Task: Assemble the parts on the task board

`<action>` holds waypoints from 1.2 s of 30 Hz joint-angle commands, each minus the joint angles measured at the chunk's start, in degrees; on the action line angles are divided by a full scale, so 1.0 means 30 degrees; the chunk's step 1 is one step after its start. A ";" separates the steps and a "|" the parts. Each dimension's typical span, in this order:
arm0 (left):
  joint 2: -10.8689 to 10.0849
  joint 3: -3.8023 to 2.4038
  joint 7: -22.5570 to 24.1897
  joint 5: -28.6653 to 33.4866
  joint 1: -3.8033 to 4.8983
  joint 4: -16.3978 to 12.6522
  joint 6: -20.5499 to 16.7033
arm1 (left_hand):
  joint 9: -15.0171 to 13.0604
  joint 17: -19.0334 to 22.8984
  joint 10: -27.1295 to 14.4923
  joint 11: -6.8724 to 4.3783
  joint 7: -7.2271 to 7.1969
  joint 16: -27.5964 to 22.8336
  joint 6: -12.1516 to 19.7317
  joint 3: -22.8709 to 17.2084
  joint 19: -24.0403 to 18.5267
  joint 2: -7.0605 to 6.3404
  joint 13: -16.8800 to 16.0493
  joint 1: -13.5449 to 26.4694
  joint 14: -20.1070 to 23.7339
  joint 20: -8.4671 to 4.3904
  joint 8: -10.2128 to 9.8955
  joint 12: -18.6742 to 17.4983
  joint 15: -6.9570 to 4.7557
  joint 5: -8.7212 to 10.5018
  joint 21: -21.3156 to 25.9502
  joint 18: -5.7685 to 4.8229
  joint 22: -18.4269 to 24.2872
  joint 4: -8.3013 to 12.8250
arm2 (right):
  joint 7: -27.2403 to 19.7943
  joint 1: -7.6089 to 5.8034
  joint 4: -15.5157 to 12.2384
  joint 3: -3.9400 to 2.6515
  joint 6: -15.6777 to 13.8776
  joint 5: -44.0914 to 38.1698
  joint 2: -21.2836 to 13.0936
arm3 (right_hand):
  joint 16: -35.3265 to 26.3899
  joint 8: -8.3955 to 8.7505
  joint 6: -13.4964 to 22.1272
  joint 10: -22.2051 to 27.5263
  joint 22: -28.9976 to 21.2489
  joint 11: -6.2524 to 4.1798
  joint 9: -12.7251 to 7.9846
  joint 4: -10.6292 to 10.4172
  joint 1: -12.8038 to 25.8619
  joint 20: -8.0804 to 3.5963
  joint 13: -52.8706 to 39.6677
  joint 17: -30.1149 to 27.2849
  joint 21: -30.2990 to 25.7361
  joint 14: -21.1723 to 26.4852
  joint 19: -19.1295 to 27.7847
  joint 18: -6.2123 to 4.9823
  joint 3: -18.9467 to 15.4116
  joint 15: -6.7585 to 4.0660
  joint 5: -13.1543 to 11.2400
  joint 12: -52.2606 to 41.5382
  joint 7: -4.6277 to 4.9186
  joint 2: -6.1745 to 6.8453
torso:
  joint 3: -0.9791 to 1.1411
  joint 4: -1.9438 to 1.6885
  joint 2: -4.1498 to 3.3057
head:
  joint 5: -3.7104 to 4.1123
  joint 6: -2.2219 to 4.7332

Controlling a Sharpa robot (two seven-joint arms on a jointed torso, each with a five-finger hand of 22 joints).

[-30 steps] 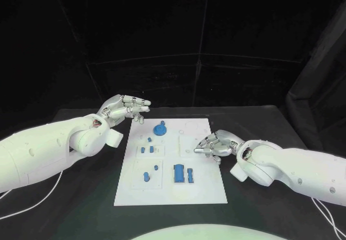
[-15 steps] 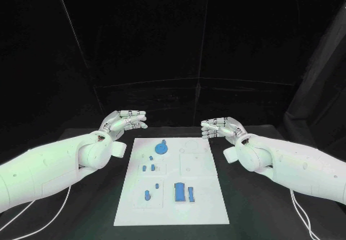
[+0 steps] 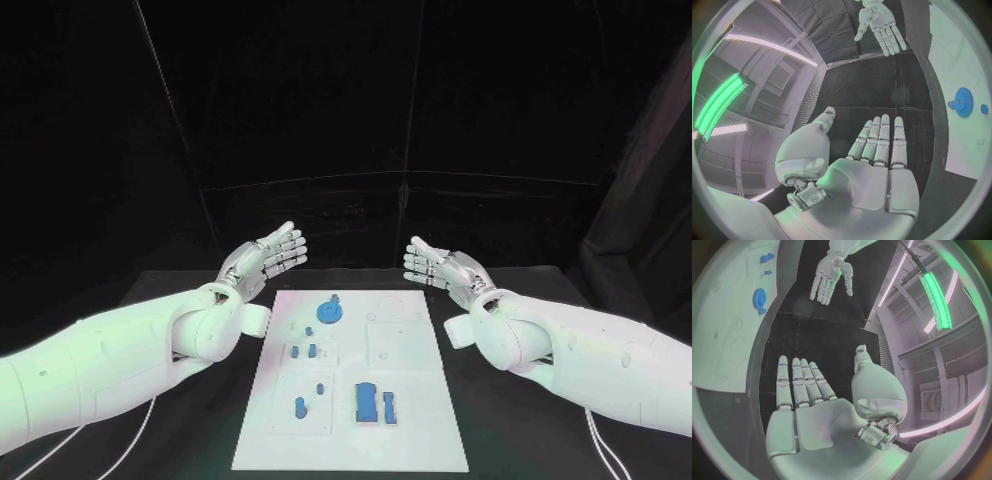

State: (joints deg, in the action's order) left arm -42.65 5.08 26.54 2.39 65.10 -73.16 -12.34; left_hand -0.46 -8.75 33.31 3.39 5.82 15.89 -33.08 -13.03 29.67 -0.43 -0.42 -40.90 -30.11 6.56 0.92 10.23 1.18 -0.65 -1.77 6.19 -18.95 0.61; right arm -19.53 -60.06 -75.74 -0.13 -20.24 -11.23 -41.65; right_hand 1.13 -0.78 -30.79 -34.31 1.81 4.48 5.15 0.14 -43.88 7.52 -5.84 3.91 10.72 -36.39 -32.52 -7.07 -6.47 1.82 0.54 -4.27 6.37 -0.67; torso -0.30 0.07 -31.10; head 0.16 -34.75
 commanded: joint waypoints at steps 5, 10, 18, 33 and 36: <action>-0.0324 -0.0805 0.0679 -0.0496 -0.0777 -0.2746 -0.5986 | 0.0152 0.1229 -0.4682 -0.1130 -0.1941 -0.2226 0.4653 0.1835 -0.4173 0.0144 0.0139 0.5749 0.4232 -0.2188 -0.0307 -0.1434 -0.0394 0.0215 0.0591 -0.2064 0.2665 -0.0204 | -0.2479 -0.0035 -0.2991 0.0021 -0.5634 0.2666 -0.0633 | -0.0378 0.0258 0.4310 0.4807 -0.0605 -0.1494 -0.1718 -0.0046 0.6141 -0.1053 0.1948 -0.1305 -0.1501 0.5091 0.4555 0.0914 0.2158 -0.0606 -0.0181 0.1422 -0.2123 0.0225 | 0.0101 -0.0024 -0.0028 | -0.0053 0.0124; -0.0526 -0.1306 0.0907 -0.0666 -0.1268 -0.4356 -0.8587 | 0.0152 0.1566 -0.5956 -0.1130 -0.1941 -0.2834 0.5907 0.2333 -0.5308 0.0144 0.0139 0.7307 0.5377 -0.2188 -0.0307 -0.1822 -0.0394 0.0215 0.0591 -0.2064 0.3387 -0.0204 | -0.3165 -0.0034 -0.4264 0.0036 -0.7328 0.3451 -0.0909 | -0.0378 0.0258 0.5504 0.6140 -0.0605 -0.1494 -0.1718 -0.0046 0.7841 -0.2507 0.1948 -0.1305 -0.1913 0.6501 0.5791 0.2356 0.2158 -0.0606 -0.0181 0.1422 -0.2123 0.0225 | 0.0101 -0.0024 -0.0028 | -0.0053 0.0124; -0.0676 -0.1680 0.1078 -0.0794 -0.1636 -0.5559 -1.0531 | 0.0152 0.2918 -0.7441 -0.1130 -0.1941 -0.3556 0.7388 0.2892 -0.6636 0.0144 0.0139 0.9137 0.6727 -0.2188 -0.0307 -0.3409 -0.0394 0.0215 0.0591 -0.2064 0.4238 -0.0204 | -0.3420 -0.0033 -0.4738 0.0042 -0.7959 0.3744 -0.1012 | -0.0378 0.0258 0.6852 0.7634 -0.0605 -0.1494 -0.1718 -0.0046 0.9760 -0.2507 0.1948 -0.1305 -0.3575 0.8099 0.7227 0.2356 0.2158 -0.0606 -0.0181 0.1422 -0.2123 0.0225 | 0.0101 -0.0024 -0.0028 | -0.0053 0.0124; -0.0681 -0.1692 0.1083 -0.0798 -0.1648 -0.5598 -1.0594 | 0.0152 0.2918 -0.9124 -0.1130 -0.1941 -0.5298 0.9068 0.4345 -0.8135 0.0144 0.0139 1.1205 0.8216 -0.2188 -0.0307 -0.3409 -0.0394 0.0215 0.0591 -0.2064 0.6318 -0.0204 | -0.3420 -0.0033 -0.4738 0.0042 -0.7959 0.3744 -0.1012 | -0.0378 0.0258 0.8406 0.9371 -0.0605 -0.1494 -0.1718 -0.0046 1.1998 -0.2507 0.1948 -0.1305 -0.3575 0.9968 0.8890 0.2356 0.2158 -0.0606 -0.0181 0.1422 -0.2123 0.0225 | 0.0101 -0.0024 -0.0028 | -0.0053 0.0124; -0.0681 -0.1692 0.1083 -0.0798 -0.1648 -0.5598 -1.0594 | 0.0152 0.2918 -0.9290 -0.1130 -0.1941 -0.5298 0.9241 0.4345 -0.8279 0.0144 0.0139 1.1420 0.8392 -0.2188 -0.0307 -0.3409 -0.0394 0.0215 0.0591 -0.2064 0.6318 -0.0204 | -0.3420 -0.0033 -0.4738 0.0042 -0.7959 0.3744 -0.1012 | -0.0378 0.0258 0.8561 0.9540 -0.0605 -0.1494 -0.1718 -0.0046 1.2213 -0.2507 0.1948 -0.1305 -0.3575 1.0139 0.9032 0.2356 0.2158 -0.0606 -0.0181 0.1422 -0.2123 0.0225 | 0.0101 -0.0024 -0.0028 | -0.0053 0.0124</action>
State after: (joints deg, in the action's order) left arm -44.67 0.08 28.48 0.82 60.07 -89.85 -43.41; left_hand -0.08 -0.13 7.12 0.04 0.00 0.93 -7.17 -0.58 6.36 -0.02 -0.09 -8.81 -6.59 0.07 0.23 0.38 -0.09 -0.21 -0.22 0.41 -1.67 0.00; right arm -28.80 -60.06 -89.83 0.03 -43.51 -0.07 -44.68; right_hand 0.26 -0.22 -6.91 -7.61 0.09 0.00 0.08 0.01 -9.75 0.04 -0.09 0.08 0.42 -8.11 -7.33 -0.65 -0.34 -0.03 0.32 -0.21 -0.03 -0.01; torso 0.00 -0.01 -31.18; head -0.01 -34.37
